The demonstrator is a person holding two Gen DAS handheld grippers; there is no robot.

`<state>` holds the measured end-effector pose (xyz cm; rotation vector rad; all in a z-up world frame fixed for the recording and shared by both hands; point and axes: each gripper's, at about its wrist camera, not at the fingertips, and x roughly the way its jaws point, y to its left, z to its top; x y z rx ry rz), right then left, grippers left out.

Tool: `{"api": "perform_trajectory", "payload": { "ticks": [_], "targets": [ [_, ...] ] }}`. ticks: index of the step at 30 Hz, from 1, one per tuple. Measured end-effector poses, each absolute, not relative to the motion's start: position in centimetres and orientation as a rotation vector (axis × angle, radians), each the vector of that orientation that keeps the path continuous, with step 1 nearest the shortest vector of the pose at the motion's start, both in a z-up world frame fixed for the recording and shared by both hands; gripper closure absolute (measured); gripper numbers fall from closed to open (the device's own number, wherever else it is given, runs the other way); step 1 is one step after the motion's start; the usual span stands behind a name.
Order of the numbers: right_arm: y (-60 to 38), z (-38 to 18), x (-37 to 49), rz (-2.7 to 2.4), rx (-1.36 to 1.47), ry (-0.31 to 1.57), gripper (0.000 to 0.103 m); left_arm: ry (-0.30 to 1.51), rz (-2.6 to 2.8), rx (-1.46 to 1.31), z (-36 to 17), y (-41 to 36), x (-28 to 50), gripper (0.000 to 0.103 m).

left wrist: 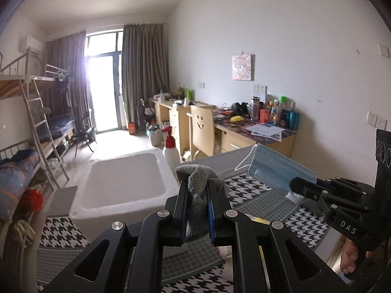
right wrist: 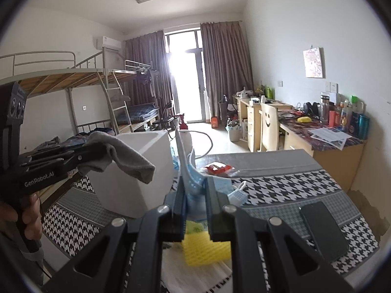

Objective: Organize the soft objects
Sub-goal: 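Drop the sock into the foam box with the left tool while the right carries the mask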

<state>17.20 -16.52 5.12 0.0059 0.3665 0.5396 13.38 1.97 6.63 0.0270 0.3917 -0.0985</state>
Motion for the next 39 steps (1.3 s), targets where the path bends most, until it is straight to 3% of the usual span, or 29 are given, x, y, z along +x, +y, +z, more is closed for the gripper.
{"api": "perform_trajectory", "payload": {
  "ticks": [20, 39],
  "targets": [
    [-13.0, 8.5, 19.2, 0.604, -0.016, 0.315, 0.086, 0.32, -0.002, 0.02, 9.8, 4.6, 14.8, 0.089],
    [-8.5, 9.7, 21.3, 0.707, -0.048, 0.333, 0.086, 0.352, 0.139, -0.001, 9.6, 8.1, 17.2, 0.089]
  ]
}}
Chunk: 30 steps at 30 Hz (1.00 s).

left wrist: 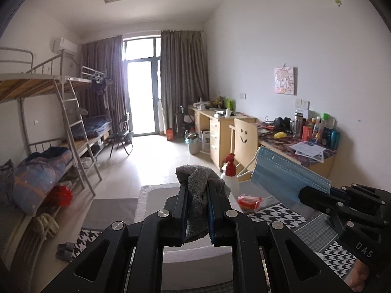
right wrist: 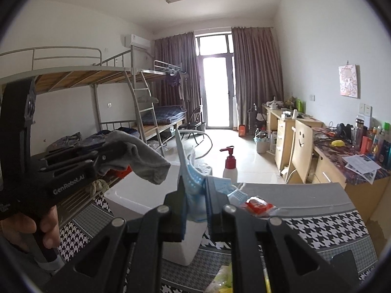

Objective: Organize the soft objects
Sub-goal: 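Drop the sock into the foam box with the left tool while the right carries the mask, then lower the blue mask into the foam box and open the right tool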

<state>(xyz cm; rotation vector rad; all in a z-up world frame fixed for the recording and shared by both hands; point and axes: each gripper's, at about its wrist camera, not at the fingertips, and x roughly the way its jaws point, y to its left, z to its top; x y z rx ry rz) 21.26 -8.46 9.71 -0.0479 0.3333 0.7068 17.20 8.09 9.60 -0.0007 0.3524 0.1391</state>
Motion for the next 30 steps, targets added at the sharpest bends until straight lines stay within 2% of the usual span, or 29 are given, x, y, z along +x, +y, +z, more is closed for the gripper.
{"api": "perform_trajectory", "payload": {
  "ticks": [15, 17, 18, 20, 23, 24, 26, 28, 30],
  "targets": [
    [-6.4, 9.5, 22.7, 0.728, -0.074, 0.37, 0.086, 0.446, 0.146, -0.053, 7.6, 10.6, 20.1, 0.088],
    [-6.4, 9.5, 22.8, 0.726, -0.072, 0.371, 0.086, 0.458, 0.134, -0.052, 7.4, 10.7, 20.2, 0.084],
    [-6.3, 9.5, 22.9, 0.726, -0.072, 0.372, 0.086, 0.466, 0.133, -0.05, 7.2, 10.7, 20.3, 0.081],
    [-6.3, 9.5, 22.9, 0.725, -0.073, 0.373, 0.086, 0.473, 0.133, -0.061, 7.1, 11.1, 20.3, 0.055],
    [-6.1, 9.5, 23.0, 0.721, -0.076, 0.375, 0.086, 0.448, 0.155, -0.078, 7.1, 11.7, 19.6, 0.026],
    [-6.0, 9.5, 23.0, 0.722, -0.078, 0.375, 0.086, 0.437, 0.17, -0.076, 7.2, 11.9, 19.3, 0.023],
    [-5.9, 9.5, 23.0, 0.721, -0.082, 0.377, 0.086, 0.413, 0.201, -0.082, 7.5, 12.4, 18.6, 0.01],
    [-5.5, 9.5, 23.0, 0.724, -0.086, 0.38, 0.086, 0.391, 0.225, -0.096, 7.7, 13.0, 17.9, 0.004],
    [-5.3, 9.6, 23.1, 0.726, -0.086, 0.379, 0.086, 0.383, 0.244, -0.101, 7.8, 13.6, 17.6, 0.001]
  ]
}}
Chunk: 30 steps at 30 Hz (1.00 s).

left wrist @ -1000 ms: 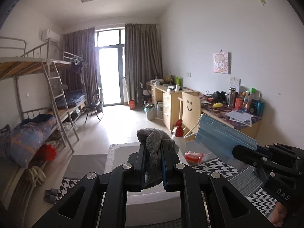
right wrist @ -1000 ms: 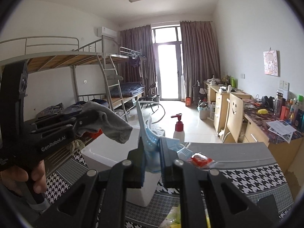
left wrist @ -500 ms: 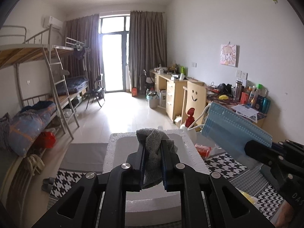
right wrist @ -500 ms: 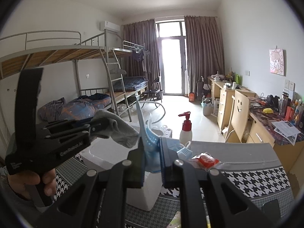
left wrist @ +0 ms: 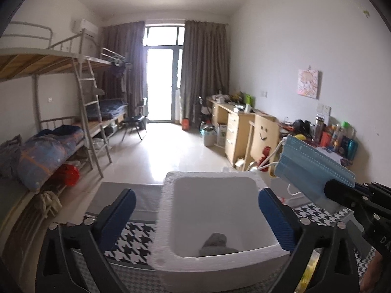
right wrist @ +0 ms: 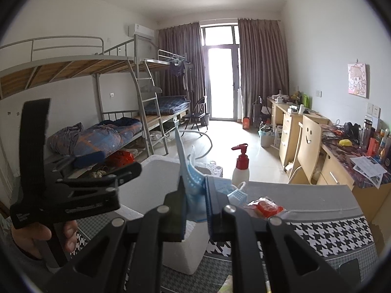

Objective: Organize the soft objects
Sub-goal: 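Lower the blue mask into the foam box and open the right tool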

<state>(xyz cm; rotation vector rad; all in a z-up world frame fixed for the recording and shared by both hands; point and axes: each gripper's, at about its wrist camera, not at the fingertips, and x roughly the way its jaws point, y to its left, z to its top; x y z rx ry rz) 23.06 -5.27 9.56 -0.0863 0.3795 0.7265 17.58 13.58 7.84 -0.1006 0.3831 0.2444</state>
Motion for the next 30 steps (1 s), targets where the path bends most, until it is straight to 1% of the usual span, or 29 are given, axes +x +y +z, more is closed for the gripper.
{"api": "perform_trajectory", "payload": {
  "ticks": [15, 30],
  "targets": [
    [-2.6, 10.4, 23.2, 0.774, -0.123, 0.38, 0.086, 0.381, 0.294, -0.079, 7.7, 14.9, 16.2, 0.001],
    [0.4, 9.5, 24.4, 0.85, -0.134, 0.438, 0.086, 0.362, 0.325, -0.087, 7.1, 15.8, 14.4, 0.001]
  ]
}}
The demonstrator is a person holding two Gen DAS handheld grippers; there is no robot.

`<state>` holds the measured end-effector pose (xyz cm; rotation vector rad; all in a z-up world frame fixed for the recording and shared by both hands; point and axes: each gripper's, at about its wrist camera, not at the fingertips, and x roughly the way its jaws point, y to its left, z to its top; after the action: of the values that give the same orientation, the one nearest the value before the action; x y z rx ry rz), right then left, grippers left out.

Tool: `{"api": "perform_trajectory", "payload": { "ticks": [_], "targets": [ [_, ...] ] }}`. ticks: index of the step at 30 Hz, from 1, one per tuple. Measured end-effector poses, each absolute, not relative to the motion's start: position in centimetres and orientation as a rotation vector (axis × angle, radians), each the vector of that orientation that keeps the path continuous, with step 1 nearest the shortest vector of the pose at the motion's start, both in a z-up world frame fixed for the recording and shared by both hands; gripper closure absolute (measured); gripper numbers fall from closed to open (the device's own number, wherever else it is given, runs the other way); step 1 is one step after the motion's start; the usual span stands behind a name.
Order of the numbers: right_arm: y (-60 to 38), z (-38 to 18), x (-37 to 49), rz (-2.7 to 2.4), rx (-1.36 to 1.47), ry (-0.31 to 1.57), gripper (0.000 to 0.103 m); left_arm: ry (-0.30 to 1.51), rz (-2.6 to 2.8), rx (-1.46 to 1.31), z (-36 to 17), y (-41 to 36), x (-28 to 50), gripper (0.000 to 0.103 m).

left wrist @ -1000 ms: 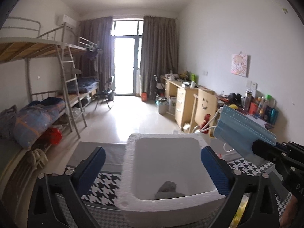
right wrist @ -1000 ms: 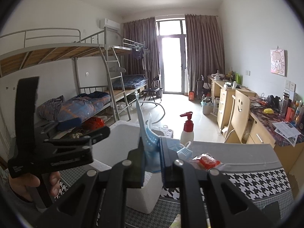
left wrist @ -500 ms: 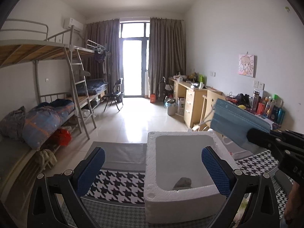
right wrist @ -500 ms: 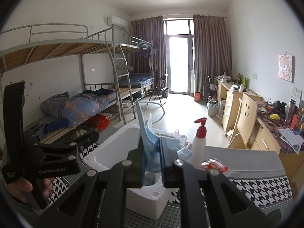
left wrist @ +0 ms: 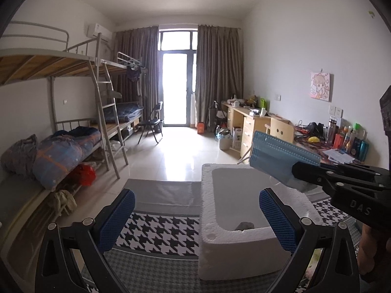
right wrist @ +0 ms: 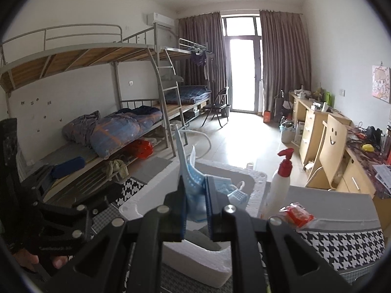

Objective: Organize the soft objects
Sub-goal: 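Lower the blue mask into the foam box and open the right tool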

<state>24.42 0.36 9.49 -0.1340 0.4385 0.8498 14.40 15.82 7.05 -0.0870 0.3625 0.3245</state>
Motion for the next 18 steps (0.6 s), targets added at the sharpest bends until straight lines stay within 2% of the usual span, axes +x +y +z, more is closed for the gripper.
{"api": "perform_trajectory", "payload": {
  "ticks": [9, 11, 14, 16, 18],
  "targets": [
    [1.6, 8.6, 25.7, 0.857, -0.141, 0.498, 0.086, 0.364, 0.33, -0.106, 6.6, 16.6, 13.9, 0.001],
    [1.8, 8.4, 25.9, 0.854, -0.135, 0.511, 0.08, 0.362, 0.33, -0.111, 6.6, 16.8, 13.7, 0.001],
    [2.2, 8.0, 26.3, 0.858, -0.143, 0.532, 0.066, 0.359, 0.334, -0.119, 6.5, 17.1, 13.4, 0.001],
    [2.4, 7.7, 26.6, 0.862, -0.14, 0.556, 0.05, 0.362, 0.334, -0.122, 6.4, 17.2, 13.4, 0.001],
    [2.3, 7.6, 26.8, 0.865, -0.128, 0.572, 0.039, 0.365, 0.333, -0.12, 6.3, 17.1, 13.4, 0.001]
  ]
}}
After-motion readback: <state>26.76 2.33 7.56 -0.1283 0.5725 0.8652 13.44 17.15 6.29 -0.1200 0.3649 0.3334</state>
